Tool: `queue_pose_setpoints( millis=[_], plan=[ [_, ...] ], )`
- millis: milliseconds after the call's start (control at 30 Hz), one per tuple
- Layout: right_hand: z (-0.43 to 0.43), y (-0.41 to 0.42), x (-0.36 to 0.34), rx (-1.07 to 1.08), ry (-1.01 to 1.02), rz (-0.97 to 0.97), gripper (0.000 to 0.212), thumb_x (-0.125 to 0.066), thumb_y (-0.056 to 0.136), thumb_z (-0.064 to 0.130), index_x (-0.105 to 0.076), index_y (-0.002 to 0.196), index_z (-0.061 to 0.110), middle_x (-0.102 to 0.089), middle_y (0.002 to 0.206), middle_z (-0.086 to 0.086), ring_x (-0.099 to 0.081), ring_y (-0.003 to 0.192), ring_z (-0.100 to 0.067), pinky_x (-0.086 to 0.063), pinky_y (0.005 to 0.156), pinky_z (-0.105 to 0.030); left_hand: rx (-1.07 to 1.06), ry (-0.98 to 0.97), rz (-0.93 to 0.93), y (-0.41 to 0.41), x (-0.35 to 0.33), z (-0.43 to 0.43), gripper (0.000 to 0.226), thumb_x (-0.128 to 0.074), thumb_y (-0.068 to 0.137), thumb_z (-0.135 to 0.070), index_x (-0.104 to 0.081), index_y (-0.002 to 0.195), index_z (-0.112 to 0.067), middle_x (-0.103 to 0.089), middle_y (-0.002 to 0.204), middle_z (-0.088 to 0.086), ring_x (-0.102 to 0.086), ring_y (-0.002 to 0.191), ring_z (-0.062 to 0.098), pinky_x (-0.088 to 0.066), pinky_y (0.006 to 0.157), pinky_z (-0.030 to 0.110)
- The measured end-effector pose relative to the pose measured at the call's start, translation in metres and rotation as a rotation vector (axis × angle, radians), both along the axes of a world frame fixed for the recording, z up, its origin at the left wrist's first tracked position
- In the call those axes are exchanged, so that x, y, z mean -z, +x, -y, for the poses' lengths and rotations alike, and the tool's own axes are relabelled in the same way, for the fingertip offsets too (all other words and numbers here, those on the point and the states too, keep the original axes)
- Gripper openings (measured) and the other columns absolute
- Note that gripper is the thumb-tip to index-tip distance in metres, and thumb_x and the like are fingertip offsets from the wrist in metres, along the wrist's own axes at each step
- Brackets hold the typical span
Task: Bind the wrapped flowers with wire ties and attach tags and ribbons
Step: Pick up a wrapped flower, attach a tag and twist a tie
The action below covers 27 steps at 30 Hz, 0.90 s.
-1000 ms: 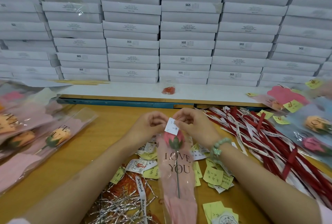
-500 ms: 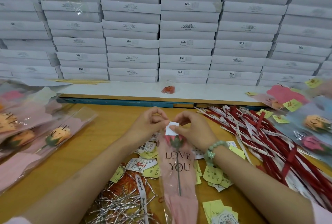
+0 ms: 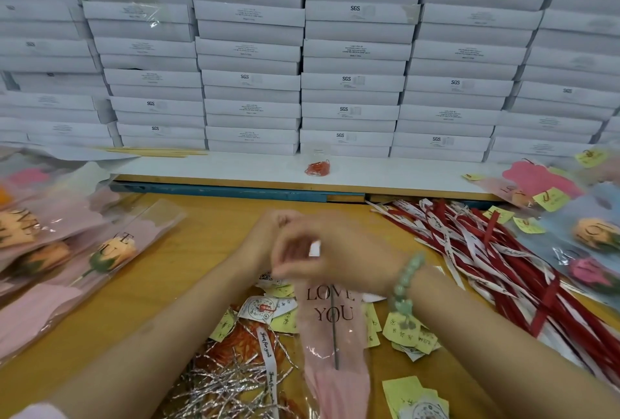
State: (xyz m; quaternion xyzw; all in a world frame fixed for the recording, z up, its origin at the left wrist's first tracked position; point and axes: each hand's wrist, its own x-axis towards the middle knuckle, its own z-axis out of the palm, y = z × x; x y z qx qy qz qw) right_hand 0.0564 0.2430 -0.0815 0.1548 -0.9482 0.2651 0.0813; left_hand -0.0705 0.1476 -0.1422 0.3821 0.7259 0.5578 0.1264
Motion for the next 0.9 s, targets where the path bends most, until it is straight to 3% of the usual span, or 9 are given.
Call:
queue_pose_setpoints(
  millis=[100, 167, 300, 400, 500, 600, 700, 833, 900],
  plan=[
    [0.032, 0.003, 0.009, -0.247, 0.253, 0.072, 0.015, -0.068, 0.089, 0.022, -0.072, 0.102, 0.015, -0.069, 0.103, 0.004, -0.05, 0.07, 0.008, -0.042, 0.073, -0.011, 0.018, -0.002, 0.052, 0.0, -0.001, -0.003, 0.034, -0.069, 0.087, -0.003, -0.077, 0.071, -0.032, -0.076, 0.08, -0.003, -0.069, 0.074, 0.013, -0.053, 0.064, 0.021],
    [0.043, 0.002, 0.02, -0.272, 0.368, -0.019, 0.015, -0.067, 0.089, 0.026, -0.072, 0.1, 0.017, -0.067, 0.103, 0.002, -0.058, 0.085, -0.006, -0.049, 0.074, -0.032, -0.011, 0.002, 0.057, -0.001, 0.001, -0.005, 0.035, -0.072, 0.086, -0.006, -0.077, 0.071, -0.036, -0.076, 0.081, -0.004, -0.068, 0.076, 0.016, -0.053, 0.065, 0.028],
    [0.044, -0.002, 0.038, -0.271, 0.223, -0.005, 0.013, -0.069, 0.086, 0.013, -0.072, 0.096, 0.005, -0.069, 0.094, -0.008, -0.064, 0.087, -0.026, -0.052, 0.077, -0.046, -0.011, 0.009, 0.016, 0.0, 0.002, -0.003, 0.032, -0.071, 0.087, -0.006, -0.077, 0.074, -0.035, -0.076, 0.085, -0.004, -0.071, 0.078, 0.009, -0.057, 0.068, 0.026],
    [0.043, -0.007, 0.042, -0.263, 0.215, -0.042, 0.007, -0.071, 0.083, 0.012, -0.072, 0.087, 0.006, -0.051, 0.068, 0.014, -0.048, 0.061, -0.007, -0.044, 0.064, -0.034, -0.016, 0.017, 0.014, -0.001, 0.001, -0.003, 0.026, -0.07, 0.087, -0.004, -0.075, 0.081, -0.029, -0.077, 0.087, 0.0, -0.071, 0.079, 0.01, -0.057, 0.069, 0.028],
    [0.04, -0.007, 0.039, -0.258, 0.174, -0.03, 0.004, -0.072, 0.082, 0.011, -0.072, 0.084, 0.007, -0.033, 0.061, 0.028, -0.04, 0.051, 0.009, -0.035, 0.058, -0.02, -0.024, 0.026, 0.012, 0.0, 0.001, -0.005, 0.03, -0.07, 0.087, -0.003, -0.075, 0.078, -0.03, -0.077, 0.084, -0.003, -0.071, 0.078, 0.009, -0.058, 0.072, 0.032],
    [0.037, -0.004, 0.035, -0.259, 0.155, -0.006, 0.004, -0.071, 0.083, 0.012, -0.073, 0.086, 0.009, -0.036, 0.061, 0.028, -0.046, 0.055, 0.012, -0.028, 0.056, -0.005, -0.028, 0.025, 0.015, 0.0, 0.001, -0.005, 0.034, -0.07, 0.086, -0.003, -0.076, 0.073, -0.034, -0.076, 0.083, -0.005, -0.071, 0.077, 0.005, -0.057, 0.07, 0.025],
    [0.034, -0.007, 0.031, -0.264, 0.17, 0.014, 0.007, -0.07, 0.085, 0.012, -0.074, 0.089, 0.007, -0.036, 0.063, 0.028, -0.042, 0.059, 0.007, -0.031, 0.057, -0.004, -0.02, 0.013, 0.021, 0.001, -0.001, -0.004, 0.03, -0.07, 0.086, -0.004, -0.076, 0.077, -0.031, -0.077, 0.084, -0.007, -0.07, 0.08, 0.003, -0.055, 0.069, 0.017],
    [0.03, -0.003, 0.017, -0.203, 0.064, 0.055, 0.01, -0.074, 0.083, 0.011, -0.075, 0.092, 0.006, -0.066, 0.082, 0.008, -0.05, 0.068, 0.006, -0.033, 0.066, -0.006, -0.001, 0.009, 0.05, 0.003, -0.004, -0.002, 0.015, -0.068, 0.088, -0.001, -0.076, 0.087, -0.014, -0.075, 0.078, -0.001, -0.069, 0.071, 0.008, -0.054, 0.063, 0.019],
    [0.015, -0.002, 0.005, -0.088, -0.041, 0.024, 0.006, -0.076, 0.081, 0.016, -0.075, 0.087, 0.013, -0.068, 0.081, 0.009, -0.054, 0.067, 0.008, -0.038, 0.067, -0.007, -0.02, -0.017, -0.048, 0.004, -0.004, -0.001, 0.012, -0.063, 0.09, 0.001, -0.071, 0.086, -0.006, -0.071, 0.075, 0.002, -0.065, 0.067, 0.013, -0.052, 0.059, 0.019]
  ],
)
